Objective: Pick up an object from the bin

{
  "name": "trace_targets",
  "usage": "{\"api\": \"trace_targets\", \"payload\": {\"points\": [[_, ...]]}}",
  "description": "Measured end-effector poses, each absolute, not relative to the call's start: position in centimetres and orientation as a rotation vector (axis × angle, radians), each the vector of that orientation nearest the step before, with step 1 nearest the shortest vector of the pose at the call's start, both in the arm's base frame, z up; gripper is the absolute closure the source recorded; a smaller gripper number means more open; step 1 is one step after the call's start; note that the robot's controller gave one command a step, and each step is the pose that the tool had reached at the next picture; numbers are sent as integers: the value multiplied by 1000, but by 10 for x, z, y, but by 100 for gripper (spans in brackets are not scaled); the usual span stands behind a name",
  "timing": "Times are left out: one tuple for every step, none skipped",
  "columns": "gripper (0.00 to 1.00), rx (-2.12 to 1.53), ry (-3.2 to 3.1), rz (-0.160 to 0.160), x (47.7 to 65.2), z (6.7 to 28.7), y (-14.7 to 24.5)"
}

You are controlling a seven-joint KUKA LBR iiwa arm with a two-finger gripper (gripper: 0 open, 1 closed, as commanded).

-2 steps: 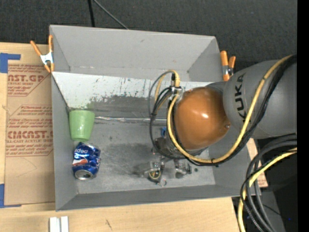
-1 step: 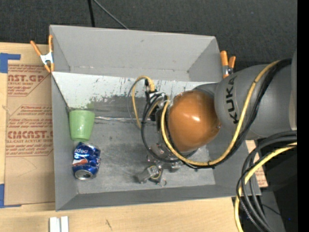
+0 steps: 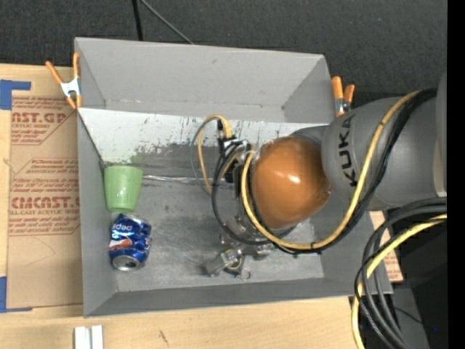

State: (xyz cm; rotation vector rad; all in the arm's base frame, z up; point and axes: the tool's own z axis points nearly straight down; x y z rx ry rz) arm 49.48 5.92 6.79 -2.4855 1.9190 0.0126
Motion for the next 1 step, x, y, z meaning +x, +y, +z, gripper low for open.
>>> {"api": "trace_targets", "payload": {"points": [[100,-2485,1918,12,495,69,60]]}}
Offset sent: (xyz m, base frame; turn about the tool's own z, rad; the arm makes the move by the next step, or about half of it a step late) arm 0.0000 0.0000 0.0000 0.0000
